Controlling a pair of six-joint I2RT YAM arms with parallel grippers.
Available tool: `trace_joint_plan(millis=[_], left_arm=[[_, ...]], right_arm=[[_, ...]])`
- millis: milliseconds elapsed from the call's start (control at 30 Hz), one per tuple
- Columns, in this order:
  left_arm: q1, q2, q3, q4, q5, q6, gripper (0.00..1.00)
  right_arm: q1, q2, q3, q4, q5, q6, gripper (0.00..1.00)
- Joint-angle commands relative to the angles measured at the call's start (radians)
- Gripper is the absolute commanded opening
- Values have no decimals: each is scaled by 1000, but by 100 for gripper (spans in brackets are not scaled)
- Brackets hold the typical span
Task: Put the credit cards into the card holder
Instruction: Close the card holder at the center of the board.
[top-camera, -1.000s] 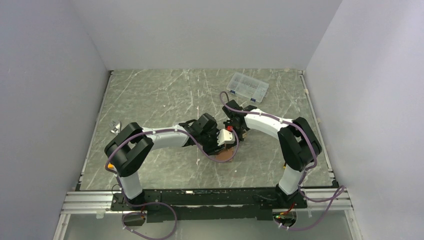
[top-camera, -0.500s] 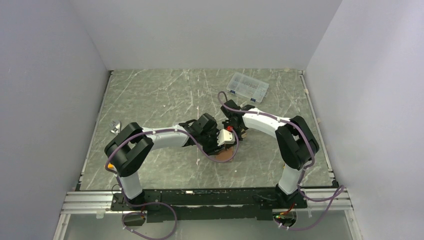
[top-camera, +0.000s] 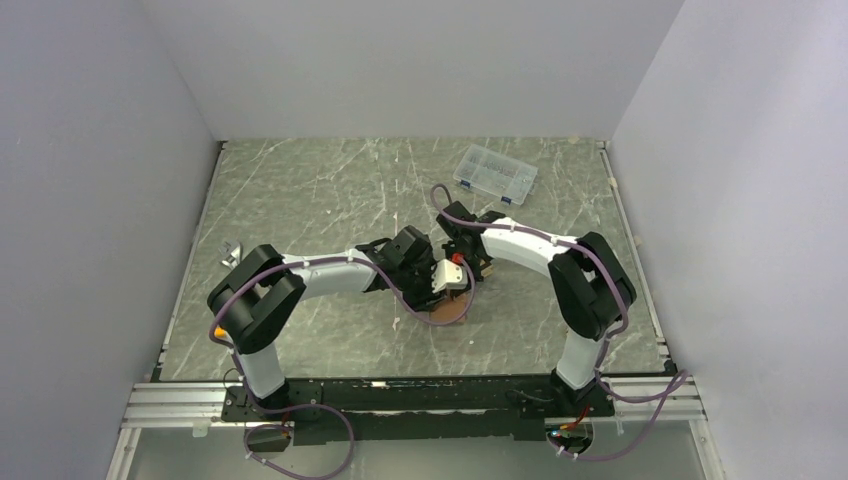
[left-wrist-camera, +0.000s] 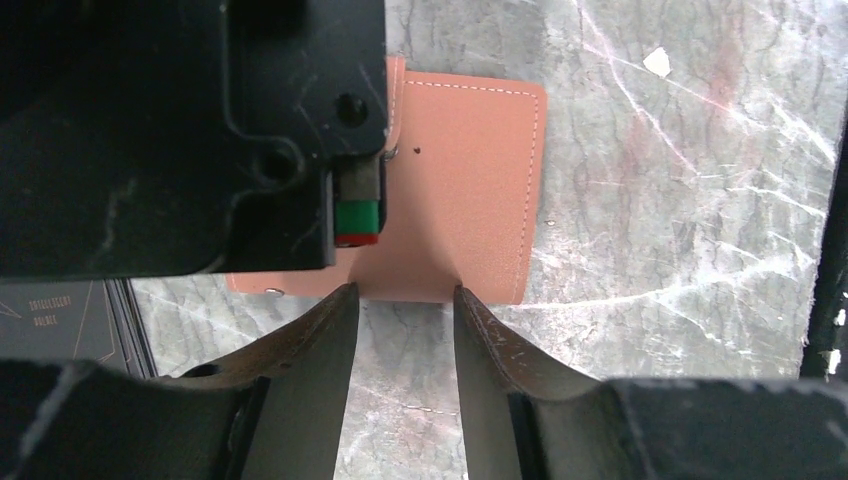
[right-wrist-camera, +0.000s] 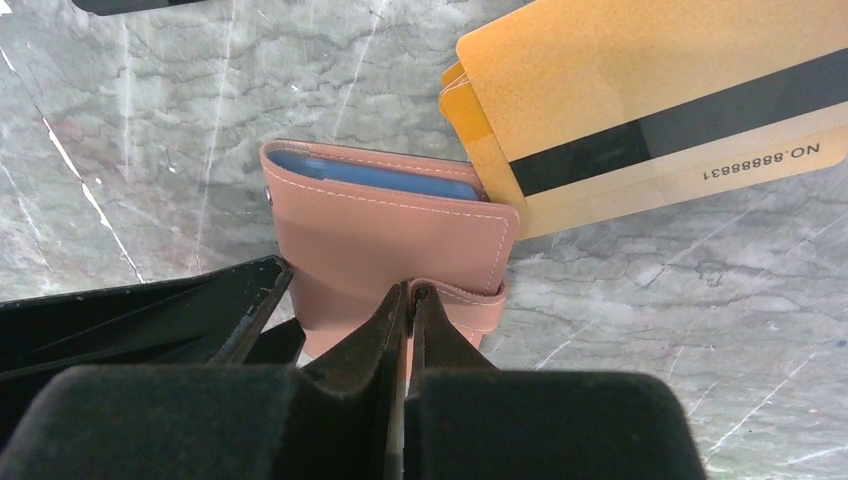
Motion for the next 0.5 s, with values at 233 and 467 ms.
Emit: trace_joint_plan(millis=[233, 467], left_arm=[[59, -34, 13, 6, 60, -66, 55], [151, -55, 37, -21, 136, -111, 62]], right_arm=[[117, 73, -177, 82, 135, 82, 0], [121, 64, -238, 100, 195, 110, 0]])
